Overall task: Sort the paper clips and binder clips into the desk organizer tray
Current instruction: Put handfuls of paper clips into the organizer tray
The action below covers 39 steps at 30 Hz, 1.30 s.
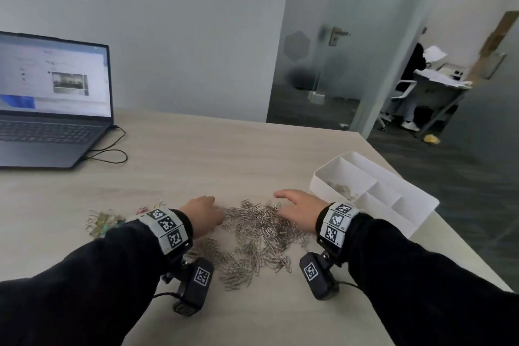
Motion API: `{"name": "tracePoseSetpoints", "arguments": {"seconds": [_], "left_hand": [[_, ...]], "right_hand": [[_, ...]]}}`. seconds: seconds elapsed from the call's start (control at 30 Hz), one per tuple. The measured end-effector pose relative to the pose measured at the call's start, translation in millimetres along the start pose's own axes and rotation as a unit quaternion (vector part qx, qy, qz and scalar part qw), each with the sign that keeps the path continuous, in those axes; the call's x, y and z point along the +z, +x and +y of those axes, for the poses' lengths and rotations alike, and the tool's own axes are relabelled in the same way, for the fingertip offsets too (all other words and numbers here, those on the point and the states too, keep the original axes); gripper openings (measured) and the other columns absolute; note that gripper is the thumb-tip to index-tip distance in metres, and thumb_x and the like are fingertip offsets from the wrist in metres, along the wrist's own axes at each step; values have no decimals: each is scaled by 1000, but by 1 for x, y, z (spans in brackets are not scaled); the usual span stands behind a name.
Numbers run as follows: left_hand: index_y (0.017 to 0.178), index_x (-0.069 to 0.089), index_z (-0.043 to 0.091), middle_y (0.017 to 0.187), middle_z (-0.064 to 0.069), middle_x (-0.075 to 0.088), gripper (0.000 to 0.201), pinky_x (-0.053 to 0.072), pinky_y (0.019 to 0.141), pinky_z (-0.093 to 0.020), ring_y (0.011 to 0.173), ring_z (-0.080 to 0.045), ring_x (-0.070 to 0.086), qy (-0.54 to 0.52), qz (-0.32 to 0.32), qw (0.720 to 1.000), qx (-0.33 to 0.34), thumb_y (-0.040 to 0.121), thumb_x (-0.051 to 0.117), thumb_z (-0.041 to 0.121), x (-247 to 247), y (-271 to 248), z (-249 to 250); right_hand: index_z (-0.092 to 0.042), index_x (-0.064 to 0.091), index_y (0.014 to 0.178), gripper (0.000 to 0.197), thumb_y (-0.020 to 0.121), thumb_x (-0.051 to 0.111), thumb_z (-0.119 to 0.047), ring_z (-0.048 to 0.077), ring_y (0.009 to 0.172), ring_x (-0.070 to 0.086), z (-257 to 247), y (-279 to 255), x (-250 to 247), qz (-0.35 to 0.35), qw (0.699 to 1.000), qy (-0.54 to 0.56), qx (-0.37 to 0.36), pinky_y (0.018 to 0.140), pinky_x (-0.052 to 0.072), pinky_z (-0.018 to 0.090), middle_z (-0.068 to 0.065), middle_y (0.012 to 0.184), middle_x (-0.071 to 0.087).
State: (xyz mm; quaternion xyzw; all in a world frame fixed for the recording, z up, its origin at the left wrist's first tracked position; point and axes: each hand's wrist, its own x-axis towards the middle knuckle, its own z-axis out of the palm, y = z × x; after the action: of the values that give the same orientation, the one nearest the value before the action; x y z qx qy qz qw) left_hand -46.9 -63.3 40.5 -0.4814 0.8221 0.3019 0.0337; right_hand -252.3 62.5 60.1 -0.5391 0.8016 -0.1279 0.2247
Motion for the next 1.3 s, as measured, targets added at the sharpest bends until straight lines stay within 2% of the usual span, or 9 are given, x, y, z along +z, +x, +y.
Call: {"name": "tracePoseSetpoints", "arguments": {"seconds": [0.2, 0.47, 0.63, 0.7, 0.8, 0.87, 0.97, 1.13, 1.3], "left_hand": [[106, 47, 20, 130, -3, 49, 28, 33, 103, -49, 121, -24, 38, 20, 39, 999, 17, 84, 49, 38, 25, -4, 0], [152, 27, 20, 163, 0, 16, 67, 2, 120, -52, 151, -23, 3, -27, 40, 998, 37, 91, 47, 42, 42, -12, 11], [152, 26, 25, 162, 2, 20, 68, -1, 121, -51, 151, -20, 4, -71, 31, 994, 78, 90, 47, 43, 56, -11, 38], [151, 30, 28, 161, -1, 23, 66, 10, 121, -47, 150, -22, 15, -121, 36, 988, 87, 90, 51, 42, 55, -16, 40], [141, 47, 32, 146, -3, 47, 51, 41, 98, -30, 127, -21, 50, -237, 57, 966, 90, 91, 56, 37, 43, -26, 31], [120, 63, 33, 120, 5, 66, 29, 46, 82, -26, 103, -15, 63, -272, 72, 955, 98, 91, 59, 34, 32, -33, 20], [95, 72, 29, 98, 10, 71, 12, 46, 84, -28, 95, -8, 63, -300, 94, 945, 87, 91, 61, 25, 16, -34, -2], [89, 71, 9, 86, -7, 74, 16, 48, 54, -27, 73, -17, 67, -411, 43, 910, 30, 93, 58, 18, 0, -40, -33], [87, 70, 5, 77, -8, 74, 17, 43, 47, -21, 59, -20, 67, -383, -19, 924, 10, 92, 56, 14, 2, -52, -45]], "right_hand": [[-26, 49, 139, 47, 96, 48, -46, 14, 124, 49, 34, -27, 20, 121, 958, 246, 83, 98, 34, 29, -5, 144, 50], [-36, 54, 125, 30, 100, 40, -45, 7, 122, 48, 37, -36, 38, 158, 918, 357, 61, 96, 31, 23, -15, 128, 55], [-32, 58, 125, 31, 100, 43, -41, -11, 104, 49, 13, -36, 45, 130, 914, 383, 22, 83, 33, 11, -24, 119, 56], [-29, 63, 124, 32, 98, 48, -41, -13, 105, 50, 12, -39, 47, 144, 899, 413, 10, 83, 34, 12, -22, 118, 61], [-25, 70, 113, 25, 97, 52, -31, -13, 101, 55, 16, -47, 44, 198, 892, 406, -12, 79, 37, 9, -23, 108, 65], [-19, 73, 101, 21, 97, 53, -23, -1, 95, 63, 19, -51, 42, 213, 888, 406, -26, 78, 43, 14, -13, 100, 72], [-12, 71, 84, 25, 99, 51, -19, 21, 76, 66, 20, -53, 45, 170, 887, 429, -29, 65, 45, 30, 5, 88, 76], [-6, 63, 83, 29, 101, 50, -25, 26, 57, 64, 9, -55, 54, -1, 880, 476, -12, 47, 46, 26, 16, 79, 71], [-5, 66, 86, 22, 98, 55, -20, 24, 72, 69, -6, -41, 60, -37, 884, 466, -12, 61, 55, 29, 16, 86, 73]]}}
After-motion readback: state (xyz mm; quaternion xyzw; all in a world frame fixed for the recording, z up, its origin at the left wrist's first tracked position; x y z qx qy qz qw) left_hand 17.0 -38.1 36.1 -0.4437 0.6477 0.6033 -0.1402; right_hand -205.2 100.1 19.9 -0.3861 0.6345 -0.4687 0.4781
